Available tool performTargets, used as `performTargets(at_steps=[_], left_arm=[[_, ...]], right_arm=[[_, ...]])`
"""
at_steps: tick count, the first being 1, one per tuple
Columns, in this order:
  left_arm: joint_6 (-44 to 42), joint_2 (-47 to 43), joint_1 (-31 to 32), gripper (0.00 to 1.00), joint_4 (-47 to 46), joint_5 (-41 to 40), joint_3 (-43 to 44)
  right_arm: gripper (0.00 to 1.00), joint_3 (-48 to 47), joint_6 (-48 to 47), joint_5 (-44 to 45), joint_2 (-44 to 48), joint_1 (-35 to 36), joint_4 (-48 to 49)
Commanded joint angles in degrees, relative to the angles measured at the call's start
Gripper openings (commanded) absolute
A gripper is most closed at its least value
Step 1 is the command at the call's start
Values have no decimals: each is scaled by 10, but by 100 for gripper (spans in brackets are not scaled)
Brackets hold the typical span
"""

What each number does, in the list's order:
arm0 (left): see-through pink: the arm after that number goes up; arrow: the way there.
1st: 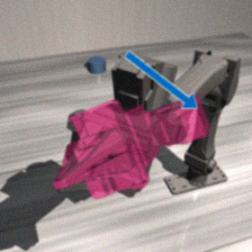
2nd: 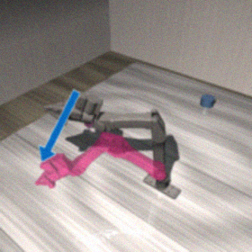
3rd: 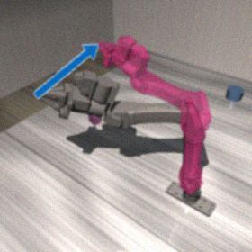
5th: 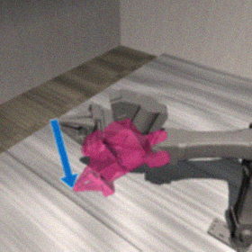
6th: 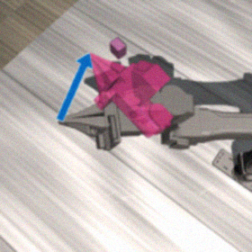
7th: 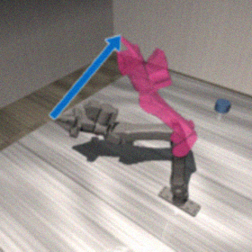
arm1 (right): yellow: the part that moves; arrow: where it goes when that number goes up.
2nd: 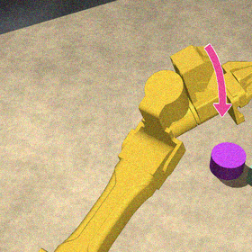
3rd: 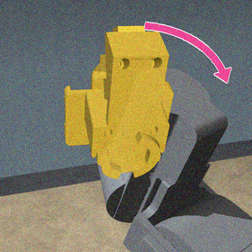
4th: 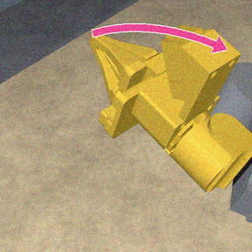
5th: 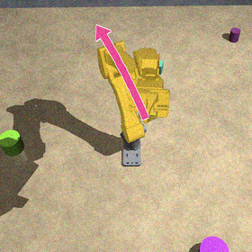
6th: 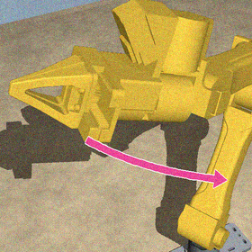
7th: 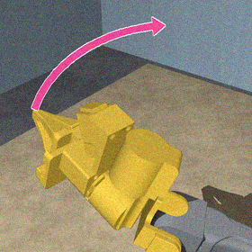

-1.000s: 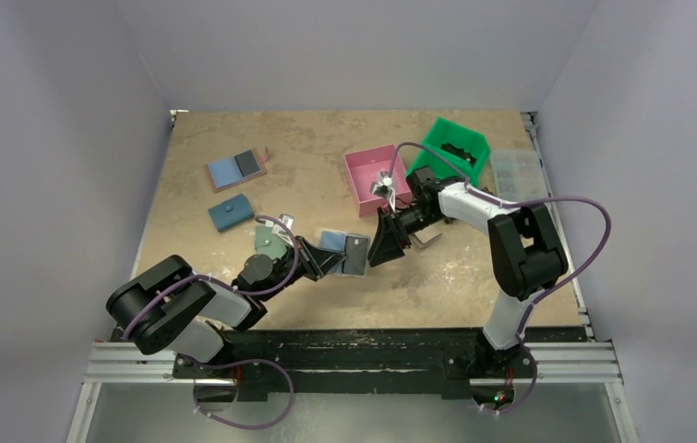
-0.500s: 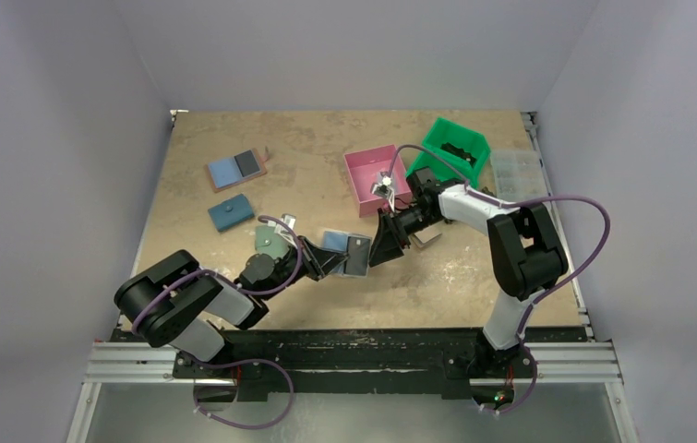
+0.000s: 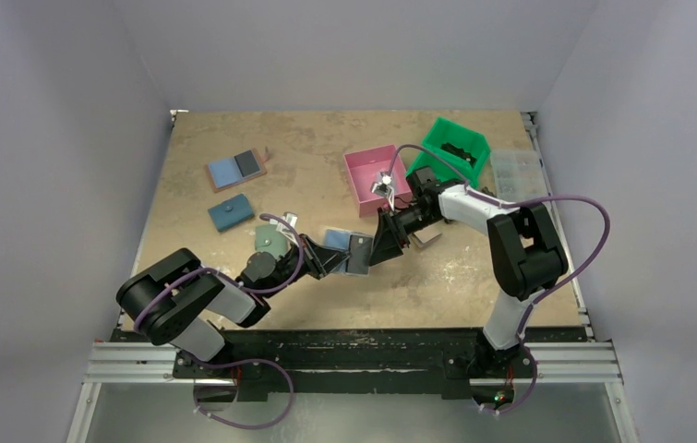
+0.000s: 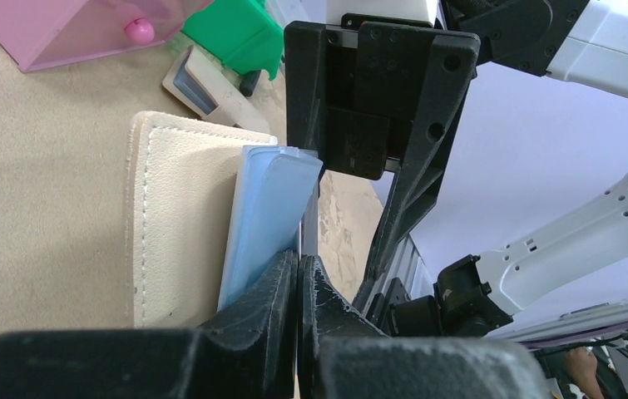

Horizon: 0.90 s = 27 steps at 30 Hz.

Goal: Take the credit cards out of the card holder
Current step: Remove the credit card from the card holder.

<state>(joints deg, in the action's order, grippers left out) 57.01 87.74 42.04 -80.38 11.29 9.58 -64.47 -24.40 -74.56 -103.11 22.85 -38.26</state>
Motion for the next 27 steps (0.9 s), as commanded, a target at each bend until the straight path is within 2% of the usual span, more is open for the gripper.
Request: performTargets(at_steps=[1,27], left_arm=[[9,-2,6,0,-97,19,22],[11,14,9,0,-105,25,32]], right_arm=[[56,0,6,-27,3,3,20],[64,0,20,-27,4,2,28]])
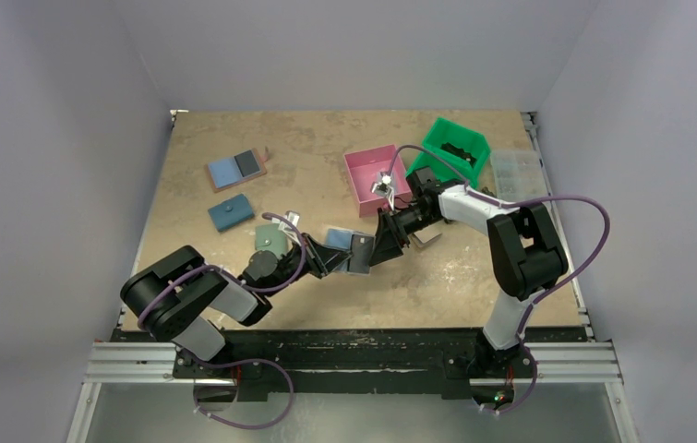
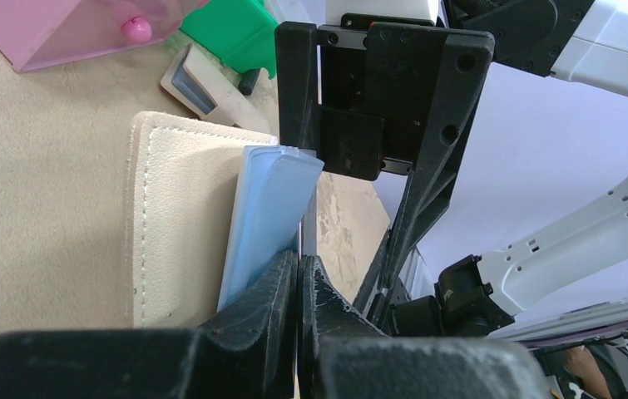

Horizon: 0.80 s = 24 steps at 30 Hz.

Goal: Take the credit cards out of the card holder
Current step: Remove the credit card from the card holder.

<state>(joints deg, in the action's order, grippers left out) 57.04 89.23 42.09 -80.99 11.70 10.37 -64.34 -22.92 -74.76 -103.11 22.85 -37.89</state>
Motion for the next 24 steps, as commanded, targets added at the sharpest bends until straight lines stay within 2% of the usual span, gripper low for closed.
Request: performTargets(at_steps=[1,9,20,24], left_arm=[[11,-2,9,0,-101,20,24],[11,-11,9,0,-97,21,29],[11,-15,8,0,-79,7,29],[24,-17,8,0,-79,8,33]], right_arm=[[66,-1,6,-23,4,3,25],[71,1,10,-23,3,2,29],[71,0,9,-32,4,2,27],[76,-1,10,-33,2,2,26]])
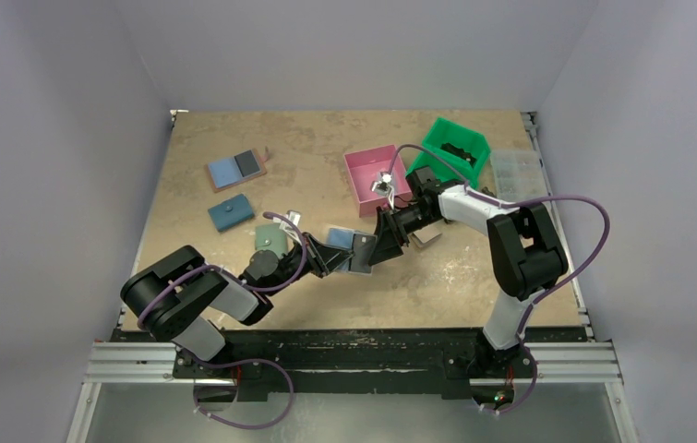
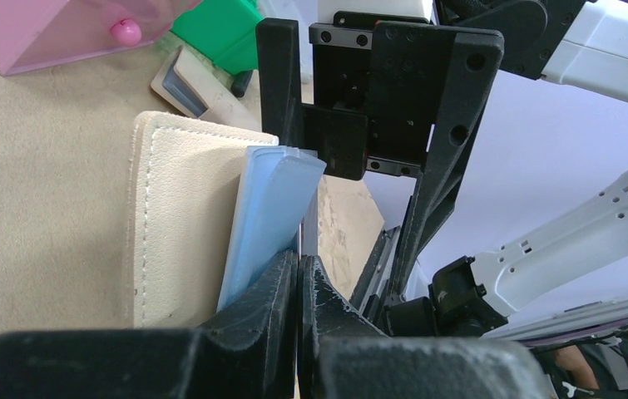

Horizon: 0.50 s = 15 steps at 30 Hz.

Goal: Take the credit cards out of the card holder
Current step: Remove the credit card from the card holder.

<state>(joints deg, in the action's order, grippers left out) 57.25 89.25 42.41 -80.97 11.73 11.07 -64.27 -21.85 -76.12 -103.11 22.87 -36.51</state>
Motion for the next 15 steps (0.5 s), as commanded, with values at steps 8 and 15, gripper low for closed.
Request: performTargets(at_steps=[8,15], left_arm=[[13,-21,5,0,-32,-11,27],[-6,-55,5,0,30,-28,32]], right_arm=[[64,-2,0,-25,2,2,12],[66,-4,0,-22,-1,2,8]])
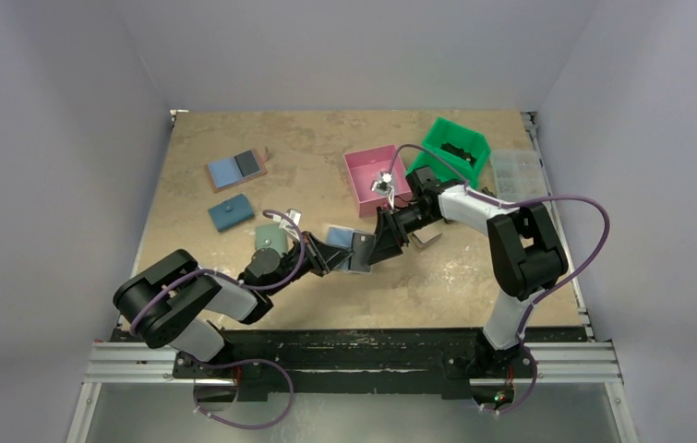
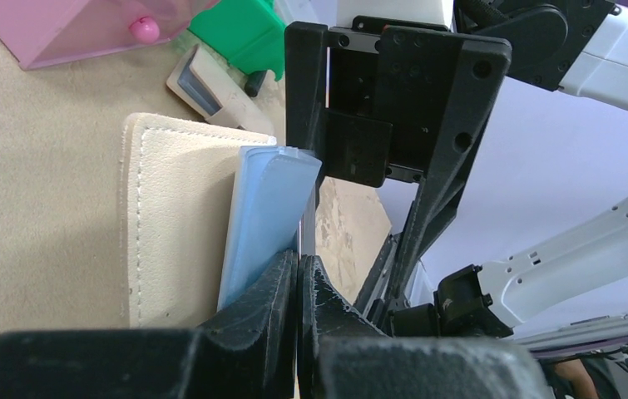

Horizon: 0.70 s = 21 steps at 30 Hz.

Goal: Take the credit cards out of the card holder
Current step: Remove the credit card from the card holder.

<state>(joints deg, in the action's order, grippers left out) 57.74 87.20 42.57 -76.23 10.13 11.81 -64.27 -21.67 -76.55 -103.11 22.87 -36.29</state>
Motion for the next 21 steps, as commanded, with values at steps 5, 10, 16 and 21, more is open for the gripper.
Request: performTargets(at_steps=[5,10,16,21], left_arm=[[7,-39,3,0,-30,-3,28],[27,-37,3,0,-47,-1,27],[53,-24,-9,0,-64,-2,16],[56,-13,-12,0,-67,-1,11]], right_arm=[[76,-3,4,-7,-2,2,8],[80,-6,-12,-32,-2,1,-4],[76,-36,-113,-89,-20,-3,-113],[66,-54,-178,-101,-34,-6,-176]])
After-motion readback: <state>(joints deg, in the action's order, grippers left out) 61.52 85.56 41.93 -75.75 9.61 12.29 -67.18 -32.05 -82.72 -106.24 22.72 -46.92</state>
